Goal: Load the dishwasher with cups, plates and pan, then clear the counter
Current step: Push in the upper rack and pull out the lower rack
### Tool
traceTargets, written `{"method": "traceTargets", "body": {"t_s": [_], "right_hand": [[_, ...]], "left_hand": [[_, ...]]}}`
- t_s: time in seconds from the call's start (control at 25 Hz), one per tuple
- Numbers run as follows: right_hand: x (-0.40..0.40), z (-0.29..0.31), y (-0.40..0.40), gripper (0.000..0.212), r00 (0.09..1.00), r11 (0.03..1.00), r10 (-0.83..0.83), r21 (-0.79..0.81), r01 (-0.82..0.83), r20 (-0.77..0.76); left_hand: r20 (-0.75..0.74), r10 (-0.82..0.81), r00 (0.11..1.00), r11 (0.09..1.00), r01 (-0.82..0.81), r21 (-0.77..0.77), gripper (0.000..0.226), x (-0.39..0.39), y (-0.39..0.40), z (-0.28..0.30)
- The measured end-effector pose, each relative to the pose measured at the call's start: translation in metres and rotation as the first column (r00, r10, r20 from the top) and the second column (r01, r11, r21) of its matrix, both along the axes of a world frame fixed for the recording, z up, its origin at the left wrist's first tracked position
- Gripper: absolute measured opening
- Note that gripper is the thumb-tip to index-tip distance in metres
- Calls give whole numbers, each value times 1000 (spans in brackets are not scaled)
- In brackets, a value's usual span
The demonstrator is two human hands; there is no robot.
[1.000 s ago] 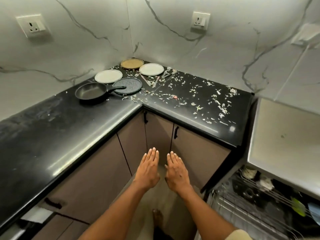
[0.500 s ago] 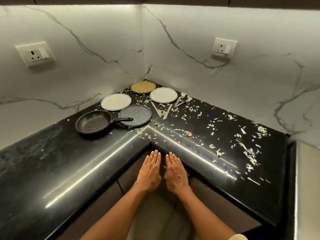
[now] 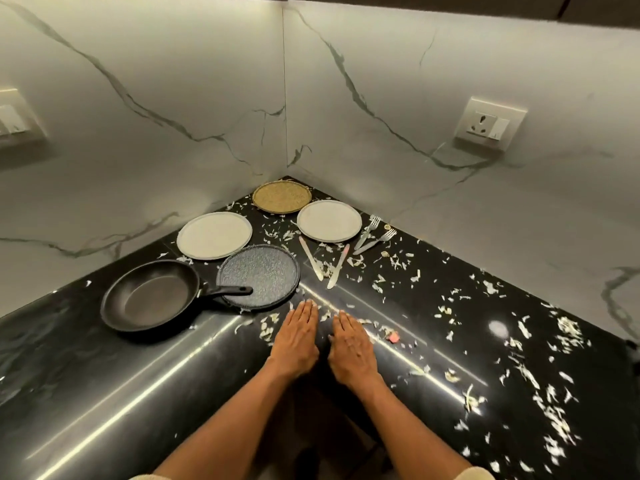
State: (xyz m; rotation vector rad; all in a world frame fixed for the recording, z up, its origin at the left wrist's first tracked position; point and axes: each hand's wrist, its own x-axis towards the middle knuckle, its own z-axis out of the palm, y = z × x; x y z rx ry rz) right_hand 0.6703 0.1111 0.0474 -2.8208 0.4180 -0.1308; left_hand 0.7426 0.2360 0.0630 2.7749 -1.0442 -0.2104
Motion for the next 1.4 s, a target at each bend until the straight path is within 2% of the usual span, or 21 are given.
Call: {"method": "traceTargets", "body": {"t_s": [0.24,0.48,0.64,0.72,0.84,1.0,1.08,1.2,1.4], "right_hand": [[96,8,-52,61,999,1000,-25,10,25,-45],[147,1,-74,62,996,998,54,-16,-55,-70],[145,8,-81,43,999,999,49,17,-49,-4],[135,9,-91,28,998,1000,7,-10,-7,55],[117,0,-115,30,990,995,-100,-9,101,101],[110,0,-134,12,963,963,-267,30,268,-30],[110,0,-139,5,938,934,-345,82,346,-36],[110,0,-146,10,905,893,-425,159,421,-11],[112,1,-149,10,905,896,-418,126,425,-75]], "left_hand": [[-2,-83,997,995,83,-63,67,100,-56,12],[12,-197,980,980,197,-15,68,156,-94,7],[12,-318,948,948,317,22,64,173,-112,-2],[14,-394,919,919,393,18,63,175,-123,-6],[25,-477,879,879,477,-9,61,173,-141,-9],[23,-503,864,861,504,-65,44,176,-157,-14],[11,-518,855,852,517,-87,36,183,-163,-16],[12,-529,848,844,528,-99,35,190,-166,-19],[-15,-521,854,850,517,-99,22,197,-172,-17]]}}
